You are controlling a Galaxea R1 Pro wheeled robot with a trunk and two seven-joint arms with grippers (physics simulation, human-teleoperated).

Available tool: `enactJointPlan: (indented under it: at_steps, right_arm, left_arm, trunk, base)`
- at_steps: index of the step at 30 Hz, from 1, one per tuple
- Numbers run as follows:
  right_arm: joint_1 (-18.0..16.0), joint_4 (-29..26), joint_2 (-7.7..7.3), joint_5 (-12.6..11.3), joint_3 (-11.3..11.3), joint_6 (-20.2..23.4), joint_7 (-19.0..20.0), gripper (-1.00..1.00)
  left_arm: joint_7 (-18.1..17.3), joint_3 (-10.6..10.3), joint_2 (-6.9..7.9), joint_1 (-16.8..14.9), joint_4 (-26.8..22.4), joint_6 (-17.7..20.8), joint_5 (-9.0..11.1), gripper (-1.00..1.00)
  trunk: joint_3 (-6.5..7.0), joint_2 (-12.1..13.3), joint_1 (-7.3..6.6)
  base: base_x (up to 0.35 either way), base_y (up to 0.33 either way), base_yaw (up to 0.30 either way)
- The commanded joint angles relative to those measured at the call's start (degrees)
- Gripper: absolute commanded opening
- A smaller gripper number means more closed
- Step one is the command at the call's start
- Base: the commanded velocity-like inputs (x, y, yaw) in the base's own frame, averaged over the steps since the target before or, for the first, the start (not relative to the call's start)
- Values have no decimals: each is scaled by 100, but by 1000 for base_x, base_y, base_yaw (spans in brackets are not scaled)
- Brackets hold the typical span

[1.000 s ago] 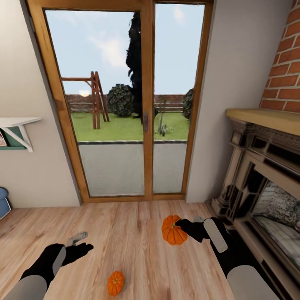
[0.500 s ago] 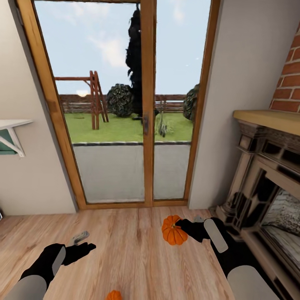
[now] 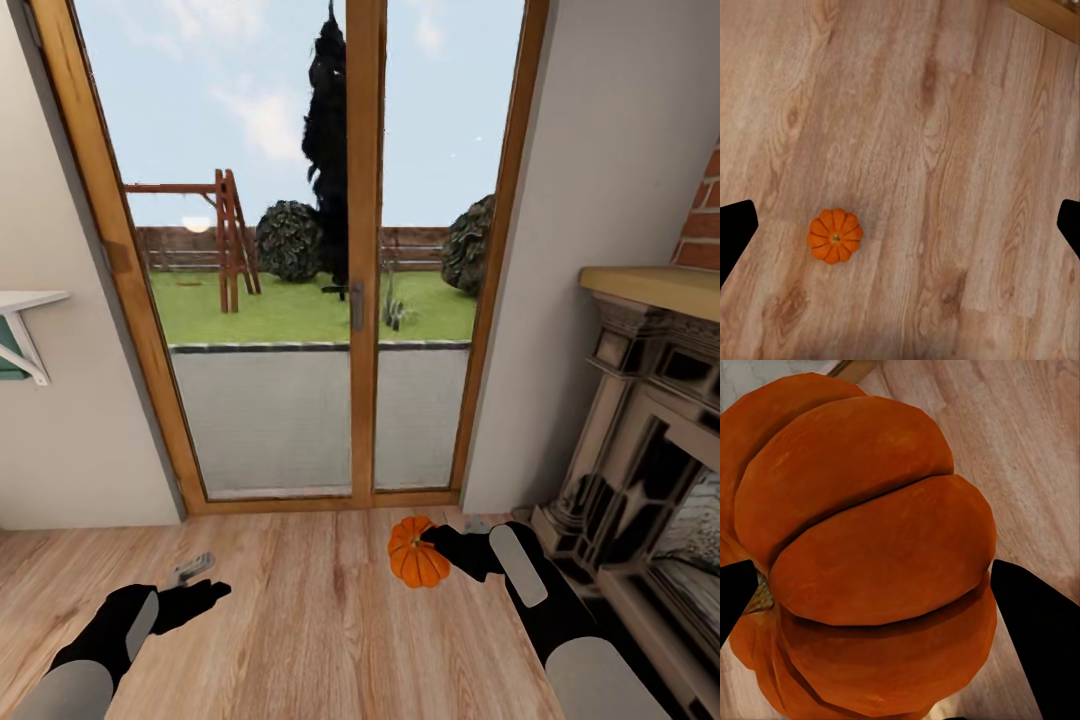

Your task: Place each of the two pumpkins and all three candles from the living room inside a cabinet in the living room (use any cabinet), then make sure every cabinet is closed, and position the cauldron so it is next to a table in the living room.

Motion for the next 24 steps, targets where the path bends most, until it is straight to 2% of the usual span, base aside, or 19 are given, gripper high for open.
enactJointPlan:
  at_steps: [1, 8, 24]
  right_arm:
    - [2, 1, 0, -2, 2, -4, -20, -100]
    - [8, 1, -8, -2, 7, -13, -9, -100]
    - [14, 15, 8, -2, 5, -15, 21, -100]
  left_arm:
    - [-1, -1, -2, 0, 0, -25, 0, 100]
    - [-51, 4, 2, 0, -25, -54, 0, 100]
    - [-40, 13, 12, 0, -36, 0, 9, 100]
  trunk:
    - [0, 0, 0]
    - [0, 0, 0]
    - [-287, -642, 351]
  base:
    - [10, 3, 0]
    - [2, 1, 0]
    - [0, 0, 0]
